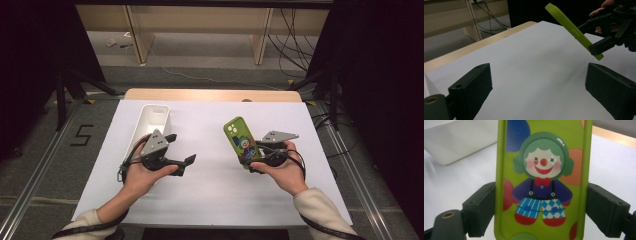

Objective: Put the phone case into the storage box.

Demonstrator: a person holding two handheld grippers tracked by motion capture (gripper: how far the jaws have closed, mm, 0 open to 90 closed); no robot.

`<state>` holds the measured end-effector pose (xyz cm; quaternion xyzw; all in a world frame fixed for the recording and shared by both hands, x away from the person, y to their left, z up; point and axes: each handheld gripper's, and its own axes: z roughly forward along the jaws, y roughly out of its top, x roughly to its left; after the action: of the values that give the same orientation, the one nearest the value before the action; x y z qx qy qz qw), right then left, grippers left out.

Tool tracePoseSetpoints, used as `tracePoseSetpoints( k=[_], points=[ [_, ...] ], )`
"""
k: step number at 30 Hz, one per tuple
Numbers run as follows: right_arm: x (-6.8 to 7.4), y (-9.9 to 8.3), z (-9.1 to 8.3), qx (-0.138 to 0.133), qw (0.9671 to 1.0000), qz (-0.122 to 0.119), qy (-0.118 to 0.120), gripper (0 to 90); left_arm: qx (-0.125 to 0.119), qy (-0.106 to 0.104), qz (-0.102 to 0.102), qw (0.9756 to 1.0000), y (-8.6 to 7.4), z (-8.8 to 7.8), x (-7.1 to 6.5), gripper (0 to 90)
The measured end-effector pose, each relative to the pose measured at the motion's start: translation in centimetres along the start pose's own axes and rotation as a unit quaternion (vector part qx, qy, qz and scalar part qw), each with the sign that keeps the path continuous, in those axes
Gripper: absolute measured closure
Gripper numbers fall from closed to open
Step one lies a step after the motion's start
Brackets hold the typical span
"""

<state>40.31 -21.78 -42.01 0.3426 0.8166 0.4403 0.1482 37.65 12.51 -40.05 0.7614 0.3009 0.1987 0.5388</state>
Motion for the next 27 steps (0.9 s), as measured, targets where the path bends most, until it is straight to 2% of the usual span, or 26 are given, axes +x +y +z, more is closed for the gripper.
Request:
tracePoseSetpoints(
  k=[6, 15, 20, 27],
  points=[
    [0.2, 0.1, 0.1, -0.002, 1.0, 0.0, 0.004, 16.7, 0.001, -0.012, 0.007, 0.9999, 1.3, 2.4, -0.4, 7.3],
    [0.5, 0.4, 0.1, -0.007, 1.0, -0.001, 0.006, 16.7, 0.006, -0.034, -0.002, 0.9994, 2.3, 5.4, -1.2, 7.9],
    [0.6, 0.5, 0.2, -0.008, 0.9999, -0.002, 0.008, 16.7, 0.002, -0.049, -0.013, 0.9987, 3.1, 7.0, -1.6, 9.1],
    [0.7, 0.6, 0.2, -0.012, 0.9999, -0.002, 0.009, 16.7, -0.005, -0.056, -0.033, 0.9979, 3.6, 8.5, -1.9, 11.0]
  ],
)
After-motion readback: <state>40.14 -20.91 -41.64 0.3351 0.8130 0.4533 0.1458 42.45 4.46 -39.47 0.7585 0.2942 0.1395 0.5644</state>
